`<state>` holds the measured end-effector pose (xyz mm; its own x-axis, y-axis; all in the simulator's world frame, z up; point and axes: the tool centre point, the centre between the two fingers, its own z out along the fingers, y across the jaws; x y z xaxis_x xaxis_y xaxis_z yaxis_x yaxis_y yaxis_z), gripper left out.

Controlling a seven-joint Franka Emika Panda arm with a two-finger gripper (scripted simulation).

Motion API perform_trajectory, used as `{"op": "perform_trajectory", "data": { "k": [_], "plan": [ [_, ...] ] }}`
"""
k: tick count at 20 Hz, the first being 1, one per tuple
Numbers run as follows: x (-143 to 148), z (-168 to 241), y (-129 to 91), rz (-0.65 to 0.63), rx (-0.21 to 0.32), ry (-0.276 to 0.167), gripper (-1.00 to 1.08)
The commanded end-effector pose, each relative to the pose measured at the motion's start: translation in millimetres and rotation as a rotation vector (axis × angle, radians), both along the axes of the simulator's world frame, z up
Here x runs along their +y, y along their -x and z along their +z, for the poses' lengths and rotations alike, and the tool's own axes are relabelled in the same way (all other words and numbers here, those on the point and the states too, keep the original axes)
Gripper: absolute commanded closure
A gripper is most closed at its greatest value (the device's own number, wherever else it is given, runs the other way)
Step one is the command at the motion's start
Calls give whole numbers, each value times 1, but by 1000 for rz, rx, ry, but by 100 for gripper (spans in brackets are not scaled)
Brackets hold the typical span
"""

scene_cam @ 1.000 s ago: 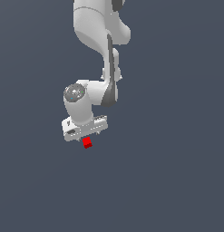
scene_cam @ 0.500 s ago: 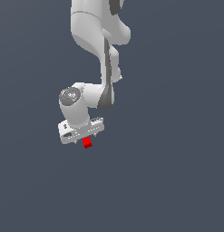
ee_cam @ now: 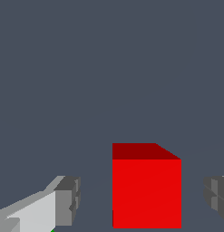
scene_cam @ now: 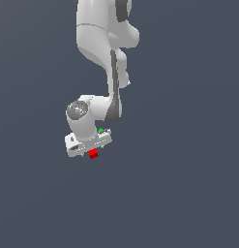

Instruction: Stack the red cube on top of the green cube.

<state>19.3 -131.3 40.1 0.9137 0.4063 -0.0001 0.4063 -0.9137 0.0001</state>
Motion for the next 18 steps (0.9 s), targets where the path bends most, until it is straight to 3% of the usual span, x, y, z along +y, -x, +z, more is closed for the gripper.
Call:
{"op": "perform_trajectory", "data": {
  "k": [1,7,8,18],
  "plan": [
    [0,-12,0,1,0,0,-92],
    [0,-20,-1,1,0,0,-92],
    [0,-20,-1,1,0,0,108],
    [0,-20,-1,1,0,0,108]
  ]
}}
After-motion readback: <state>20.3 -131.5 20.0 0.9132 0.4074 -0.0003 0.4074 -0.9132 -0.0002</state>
